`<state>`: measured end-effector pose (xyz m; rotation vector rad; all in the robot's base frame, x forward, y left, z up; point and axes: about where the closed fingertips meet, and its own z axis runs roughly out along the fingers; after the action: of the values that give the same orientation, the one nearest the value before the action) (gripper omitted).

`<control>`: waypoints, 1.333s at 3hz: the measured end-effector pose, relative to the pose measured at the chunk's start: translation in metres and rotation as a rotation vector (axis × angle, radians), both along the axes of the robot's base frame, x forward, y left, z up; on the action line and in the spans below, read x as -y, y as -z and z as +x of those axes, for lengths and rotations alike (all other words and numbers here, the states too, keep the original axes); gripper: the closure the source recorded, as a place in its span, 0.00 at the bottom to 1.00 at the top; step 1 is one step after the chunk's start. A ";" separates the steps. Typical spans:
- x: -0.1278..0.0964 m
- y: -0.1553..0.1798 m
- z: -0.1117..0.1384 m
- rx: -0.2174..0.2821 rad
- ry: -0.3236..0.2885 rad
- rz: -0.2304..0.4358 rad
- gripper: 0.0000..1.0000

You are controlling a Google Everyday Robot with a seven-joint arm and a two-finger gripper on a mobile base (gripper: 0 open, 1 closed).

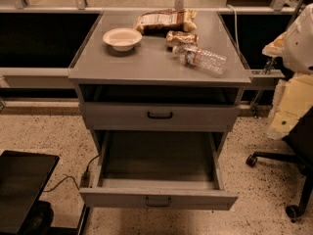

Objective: Place water bottle into middle drawer

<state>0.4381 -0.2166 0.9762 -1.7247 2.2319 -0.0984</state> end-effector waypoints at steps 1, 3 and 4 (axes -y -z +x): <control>0.000 0.000 0.000 0.000 0.000 0.000 0.00; -0.003 -0.003 0.065 0.048 0.007 0.015 0.00; -0.017 -0.002 0.126 0.078 0.015 0.032 0.00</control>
Offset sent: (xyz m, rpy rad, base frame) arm 0.0314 -0.0018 0.0000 0.0141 -0.0038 0.0048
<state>0.5641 -0.1992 0.9778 -1.6589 2.1793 -0.1306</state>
